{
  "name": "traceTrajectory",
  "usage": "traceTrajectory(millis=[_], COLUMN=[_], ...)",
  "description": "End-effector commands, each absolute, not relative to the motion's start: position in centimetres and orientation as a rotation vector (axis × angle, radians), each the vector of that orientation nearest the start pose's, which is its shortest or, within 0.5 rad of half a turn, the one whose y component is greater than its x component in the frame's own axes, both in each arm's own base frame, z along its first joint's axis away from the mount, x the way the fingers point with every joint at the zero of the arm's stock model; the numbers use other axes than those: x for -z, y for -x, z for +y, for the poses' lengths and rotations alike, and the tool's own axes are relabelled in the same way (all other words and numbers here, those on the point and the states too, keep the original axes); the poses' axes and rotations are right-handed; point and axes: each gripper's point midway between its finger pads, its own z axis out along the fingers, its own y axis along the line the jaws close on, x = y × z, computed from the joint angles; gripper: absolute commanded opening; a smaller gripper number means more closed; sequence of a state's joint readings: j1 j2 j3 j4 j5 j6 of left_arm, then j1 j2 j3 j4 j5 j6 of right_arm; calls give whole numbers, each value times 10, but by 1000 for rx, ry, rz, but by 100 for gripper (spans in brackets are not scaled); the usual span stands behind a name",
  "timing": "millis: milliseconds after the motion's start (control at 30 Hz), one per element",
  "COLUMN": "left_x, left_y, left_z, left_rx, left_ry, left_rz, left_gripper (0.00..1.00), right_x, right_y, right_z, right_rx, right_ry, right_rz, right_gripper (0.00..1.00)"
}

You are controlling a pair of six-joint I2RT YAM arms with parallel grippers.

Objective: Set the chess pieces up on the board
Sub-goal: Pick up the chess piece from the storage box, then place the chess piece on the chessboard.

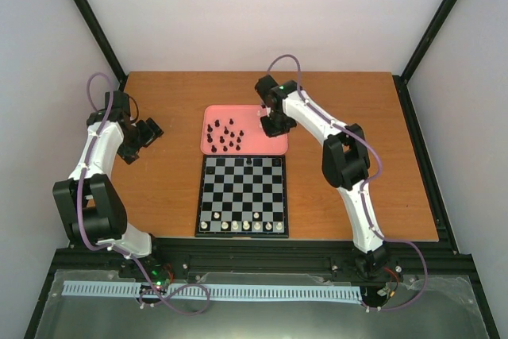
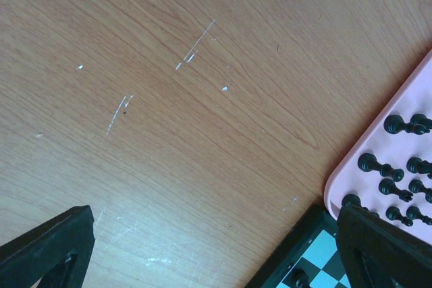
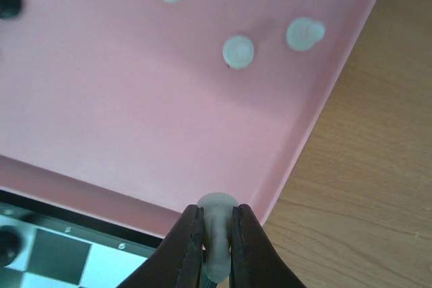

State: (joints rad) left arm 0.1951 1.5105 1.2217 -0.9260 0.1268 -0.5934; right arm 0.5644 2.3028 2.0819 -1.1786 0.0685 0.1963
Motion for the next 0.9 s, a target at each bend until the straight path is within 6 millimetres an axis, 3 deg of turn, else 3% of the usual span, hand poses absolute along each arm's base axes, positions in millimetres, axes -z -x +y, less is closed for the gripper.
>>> traceTrajectory(millis=[0,67,200,400,500,700,867], left_x=[-145,-146,-146,-146,-147,-150,-148], left_y=[-345,-345,-345,-345,-347,-344,-336], left_z=[46,47,47,51,51,51,49], left_rx=[264,261,258,231,229,221,222], left_ry=[1000,1000,1001,1007,1006,1000,997], left_rz=[2578,2576,2576,2573,2571,2563,2555], left_gripper=[100,100,100,100,100,100,100], right_x=[-130,-153,-173,-181,-181,-153,-138], right_y=[-413,-404,-360,-262,-218,-151,-117], right_z=[268,283,320,392,417,426,433], right_rx=[-34,-58,-143,-250,-319,-327,-339], right_ry=[554,579,701,1013,1149,1350,1445], right_rz=[2819,2775,2752,2701,2680,2692,2706], right_gripper=[3,3,3,3,3,3,4])
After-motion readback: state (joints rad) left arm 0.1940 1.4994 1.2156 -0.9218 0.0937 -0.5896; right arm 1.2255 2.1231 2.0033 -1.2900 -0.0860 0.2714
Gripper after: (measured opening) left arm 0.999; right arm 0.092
